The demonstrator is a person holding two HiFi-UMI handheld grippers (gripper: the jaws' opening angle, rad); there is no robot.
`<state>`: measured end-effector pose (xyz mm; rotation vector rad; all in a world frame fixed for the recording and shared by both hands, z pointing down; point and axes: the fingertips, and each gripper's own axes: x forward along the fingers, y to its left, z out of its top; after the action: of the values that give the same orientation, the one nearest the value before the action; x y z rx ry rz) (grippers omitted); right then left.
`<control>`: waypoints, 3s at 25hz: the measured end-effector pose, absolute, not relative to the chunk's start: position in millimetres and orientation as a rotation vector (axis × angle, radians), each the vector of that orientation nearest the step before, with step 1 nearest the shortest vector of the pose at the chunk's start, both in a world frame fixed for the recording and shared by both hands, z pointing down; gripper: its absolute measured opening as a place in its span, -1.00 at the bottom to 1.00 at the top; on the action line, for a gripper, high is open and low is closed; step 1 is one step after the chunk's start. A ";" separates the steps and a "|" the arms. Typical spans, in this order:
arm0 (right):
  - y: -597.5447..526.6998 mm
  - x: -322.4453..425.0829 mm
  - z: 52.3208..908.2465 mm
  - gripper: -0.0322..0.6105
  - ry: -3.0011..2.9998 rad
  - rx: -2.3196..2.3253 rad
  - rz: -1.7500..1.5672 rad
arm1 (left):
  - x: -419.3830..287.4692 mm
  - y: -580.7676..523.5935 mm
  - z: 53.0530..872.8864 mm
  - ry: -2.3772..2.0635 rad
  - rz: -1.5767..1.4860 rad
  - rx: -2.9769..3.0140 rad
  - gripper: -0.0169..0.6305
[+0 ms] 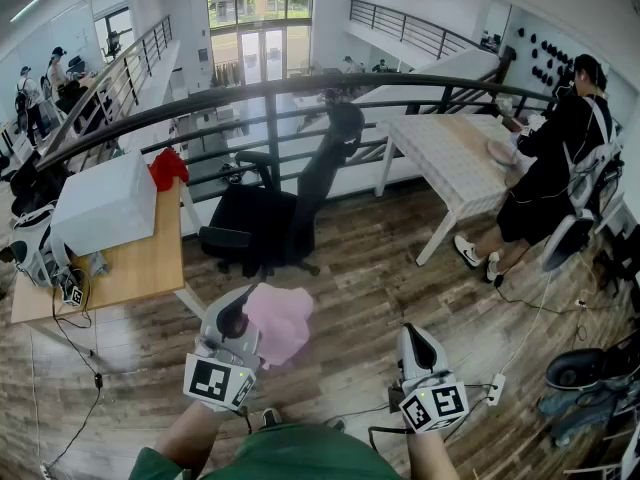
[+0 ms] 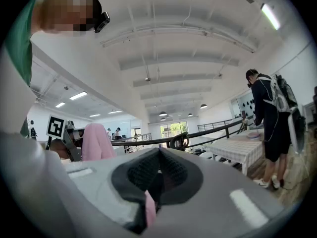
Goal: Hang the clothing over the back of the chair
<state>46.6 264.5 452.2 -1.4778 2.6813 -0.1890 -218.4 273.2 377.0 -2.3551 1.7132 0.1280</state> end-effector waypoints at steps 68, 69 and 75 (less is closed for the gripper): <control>-49.3 34.3 493.8 -0.93 2.695 -1.499 -0.371 | -325.0 -33.2 367.5 2.003 0.071 -2.152 -0.86; -59.9 36.0 494.4 -0.93 2.686 -1.522 -0.369 | -328.9 -48.2 369.2 2.004 0.080 -2.157 -0.86; -140.4 39.1 476.2 -0.93 2.609 -1.654 -0.318 | -352.1 -160.0 364.5 1.967 0.110 -2.208 -0.86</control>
<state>39.1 -140.4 476.2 -1.6542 2.6093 -0.3184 -352.1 -160.0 364.5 -2.2080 1.9667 0.1100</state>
